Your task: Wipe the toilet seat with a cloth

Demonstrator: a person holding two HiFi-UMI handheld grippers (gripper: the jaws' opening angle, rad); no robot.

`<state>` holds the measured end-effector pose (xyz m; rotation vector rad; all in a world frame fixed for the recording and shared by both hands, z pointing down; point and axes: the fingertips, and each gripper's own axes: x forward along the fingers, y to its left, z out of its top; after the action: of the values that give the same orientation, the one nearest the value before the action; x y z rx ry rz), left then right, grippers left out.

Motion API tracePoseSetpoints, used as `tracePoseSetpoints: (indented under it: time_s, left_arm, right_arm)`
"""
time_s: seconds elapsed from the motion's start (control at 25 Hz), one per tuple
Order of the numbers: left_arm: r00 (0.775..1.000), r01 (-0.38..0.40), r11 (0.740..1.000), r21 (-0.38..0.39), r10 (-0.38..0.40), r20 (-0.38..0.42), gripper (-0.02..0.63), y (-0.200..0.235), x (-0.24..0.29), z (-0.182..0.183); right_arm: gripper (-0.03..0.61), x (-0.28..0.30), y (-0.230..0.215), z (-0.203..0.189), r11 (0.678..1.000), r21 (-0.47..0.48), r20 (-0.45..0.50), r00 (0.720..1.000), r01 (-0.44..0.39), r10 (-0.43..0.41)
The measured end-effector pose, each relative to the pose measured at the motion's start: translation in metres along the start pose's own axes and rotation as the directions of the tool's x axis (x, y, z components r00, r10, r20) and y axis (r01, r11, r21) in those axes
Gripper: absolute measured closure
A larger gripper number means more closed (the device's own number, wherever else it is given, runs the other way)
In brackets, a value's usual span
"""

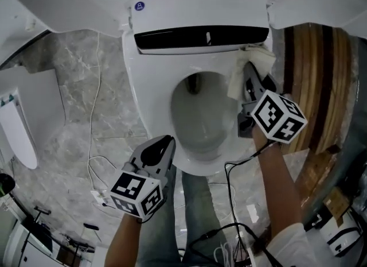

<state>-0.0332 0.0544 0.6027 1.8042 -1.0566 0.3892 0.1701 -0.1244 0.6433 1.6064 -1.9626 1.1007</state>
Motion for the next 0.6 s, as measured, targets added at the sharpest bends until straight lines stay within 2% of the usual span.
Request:
tracePoseSetpoints:
  time_s: [0.08, 0.2, 0.48, 0.6]
  left_arm:
    - [1.0, 0.012, 1.0, 0.018, -0.012, -0.002, 0.574, -0.012, 0.007, 0.002]
    - [1.0, 0.02, 0.999, 0.042, -0.02, -0.006, 0.574, -0.026, 0.016, 0.002]
    - [1.0, 0.016, 0.998, 0.059, -0.016, -0.002, 0.574, -0.046, 0.018, 0.0]
    - [1.0, 0.012, 0.998, 0.06, -0.012, 0.003, 0.574, -0.051, 0.012, -0.005]
  right_arm:
    - [0.482, -0.01, -0.028, 0.012, 0.999, 0.009, 0.018, 0.999, 0.034, -0.034]
    - [0.482, -0.015, -0.046, 0.014, 0.999, -0.004, 0.006, 0.999, 0.034, -0.034]
    - [0.482, -0.013, -0.044, 0.015, 0.999, -0.034, 0.056, 0.998, 0.042, -0.041]
    - [0.482, -0.031, -0.036, 0.015, 0.991, -0.119, 0.077, 0.995, 0.067, -0.058]
